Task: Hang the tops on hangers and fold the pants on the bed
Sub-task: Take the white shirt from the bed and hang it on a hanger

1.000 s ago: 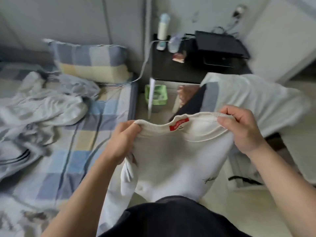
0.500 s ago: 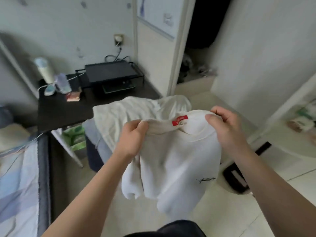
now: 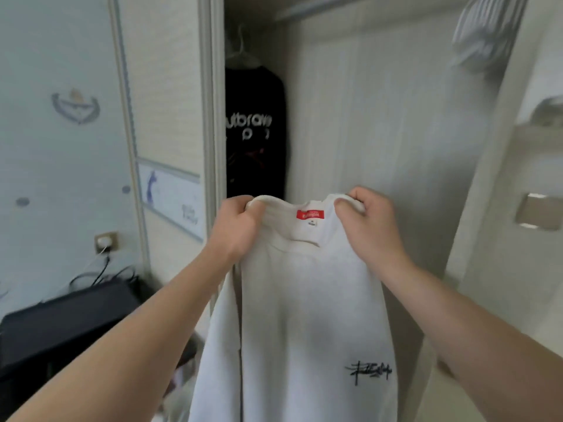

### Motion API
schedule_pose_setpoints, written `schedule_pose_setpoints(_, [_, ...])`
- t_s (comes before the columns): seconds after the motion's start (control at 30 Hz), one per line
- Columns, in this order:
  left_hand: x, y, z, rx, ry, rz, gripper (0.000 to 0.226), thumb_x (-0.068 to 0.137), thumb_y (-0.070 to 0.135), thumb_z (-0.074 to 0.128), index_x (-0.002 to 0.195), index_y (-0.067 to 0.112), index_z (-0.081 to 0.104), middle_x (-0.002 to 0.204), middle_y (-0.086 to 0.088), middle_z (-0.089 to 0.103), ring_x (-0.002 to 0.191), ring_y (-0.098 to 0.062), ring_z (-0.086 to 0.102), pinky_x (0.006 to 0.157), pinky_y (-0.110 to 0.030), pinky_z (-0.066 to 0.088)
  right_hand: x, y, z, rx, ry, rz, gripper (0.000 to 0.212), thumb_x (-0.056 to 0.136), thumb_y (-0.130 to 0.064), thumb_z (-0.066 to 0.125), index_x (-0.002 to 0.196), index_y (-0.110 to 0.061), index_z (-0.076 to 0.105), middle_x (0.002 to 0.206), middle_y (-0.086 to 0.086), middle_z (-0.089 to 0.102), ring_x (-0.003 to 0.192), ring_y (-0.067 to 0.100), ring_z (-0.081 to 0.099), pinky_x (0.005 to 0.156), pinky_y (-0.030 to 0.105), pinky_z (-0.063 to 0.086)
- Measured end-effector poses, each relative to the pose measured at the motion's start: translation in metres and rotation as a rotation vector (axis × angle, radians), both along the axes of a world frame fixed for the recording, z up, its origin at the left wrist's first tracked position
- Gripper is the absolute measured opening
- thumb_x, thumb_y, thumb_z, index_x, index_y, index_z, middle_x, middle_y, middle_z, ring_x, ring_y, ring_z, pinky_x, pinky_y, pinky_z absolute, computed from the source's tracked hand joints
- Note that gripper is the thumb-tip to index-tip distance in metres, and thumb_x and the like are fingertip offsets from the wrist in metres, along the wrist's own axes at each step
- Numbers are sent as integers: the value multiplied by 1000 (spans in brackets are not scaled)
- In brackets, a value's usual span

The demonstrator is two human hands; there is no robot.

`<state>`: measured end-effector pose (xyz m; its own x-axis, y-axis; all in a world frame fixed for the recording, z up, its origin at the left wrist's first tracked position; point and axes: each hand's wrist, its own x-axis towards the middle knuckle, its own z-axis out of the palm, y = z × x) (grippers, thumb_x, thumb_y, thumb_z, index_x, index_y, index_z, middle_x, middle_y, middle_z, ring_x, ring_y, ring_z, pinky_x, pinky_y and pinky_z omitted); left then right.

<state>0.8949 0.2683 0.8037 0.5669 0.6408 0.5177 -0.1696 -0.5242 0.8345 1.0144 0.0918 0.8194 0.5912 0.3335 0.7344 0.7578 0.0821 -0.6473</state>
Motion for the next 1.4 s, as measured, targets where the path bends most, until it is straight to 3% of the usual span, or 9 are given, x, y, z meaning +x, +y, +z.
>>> schedule_pose_setpoints(0.13, [60, 40, 68, 130, -80, -33, 42, 82, 37, 43, 82, -4, 52, 70, -3, 46, 66, -17, 43, 62, -36, 35, 38, 33, 64, 77, -99, -152, 33, 75, -22, 55, 57, -21, 27, 49, -9, 25, 50, 8, 25, 43, 20, 23])
schedule_pose_setpoints(0.3, [131, 74, 155, 264, -207, -22, 26, 93, 21, 46, 70, 11, 43, 67, -3, 38, 63, -19, 36, 60, -35, 30, 77, 74, 148, 143, -158, -350, 37, 77, -20, 59, 56, -18, 28, 48, -5, 28, 52, 12, 25, 44, 25, 22])
schedule_pose_setpoints(0.47, [191, 96, 238, 333, -288, -40, 31, 94, 23, 45, 67, 7, 42, 66, -5, 38, 65, -23, 36, 60, -35, 33, 118, 94, 217, 129, -157, -534, 35, 76, -28, 57, 57, -16, 30, 53, -4, 28, 55, 19, 27, 49, 31, 26])
schedule_pose_setpoints(0.63, [239, 95, 301, 406, -345, -53, 39, 94, 23, 45, 58, 14, 32, 58, -3, 36, 57, -24, 33, 51, -34, 28, 160, 85, 267, -150, -243, -826, 31, 80, -34, 56, 63, -10, 47, 61, 2, 49, 58, 25, 47, 50, 29, 32])
schedule_pose_setpoints(0.77, [268, 81, 339, 468, -370, -54, 35, 96, 26, 46, 67, 7, 46, 66, -9, 49, 64, -27, 45, 57, -36, 31, 174, 70, 301, -504, -310, -1061, 28, 84, -34, 55, 67, -12, 50, 70, 2, 55, 63, 24, 52, 55, 28, 35])
schedule_pose_setpoints(0.87, [287, 70, 356, 513, -374, -67, 33, 96, 28, 46, 74, 5, 54, 79, -15, 59, 80, -34, 54, 69, -33, 37, 176, 60, 318, -656, -505, -1305, 15, 87, -32, 53, 90, -18, 58, 99, 8, 63, 92, 33, 61, 70, 33, 38])
schedule_pose_setpoints(1.0, [311, 56, 362, 580, -328, -72, 34, 94, 28, 47, 69, 6, 50, 78, -17, 59, 80, -36, 57, 67, -33, 38, 186, 39, 332, -826, -609, -1691, 43, 90, -29, 51, 131, -16, 53, 134, 12, 52, 126, 33, 45, 96, 42, 36])
schedule_pose_setpoints(1.13, [321, 62, 359, 556, -311, -93, 35, 94, 26, 48, 67, 4, 50, 73, -18, 58, 80, -38, 59, 66, -33, 38, 202, 22, 333, -913, -414, -1829, 50, 93, -24, 49, 142, -16, 44, 141, 13, 46, 128, 33, 43, 93, 39, 35])
schedule_pose_setpoints(1.4, [328, 89, 338, 541, -299, -118, 36, 96, 24, 47, 65, 6, 49, 65, -12, 53, 67, -31, 52, 52, -32, 29, 213, 3, 345, -902, -479, -1828, 39, 98, -6, 43, 133, -11, 59, 133, 13, 56, 123, 36, 55, 92, 40, 46])
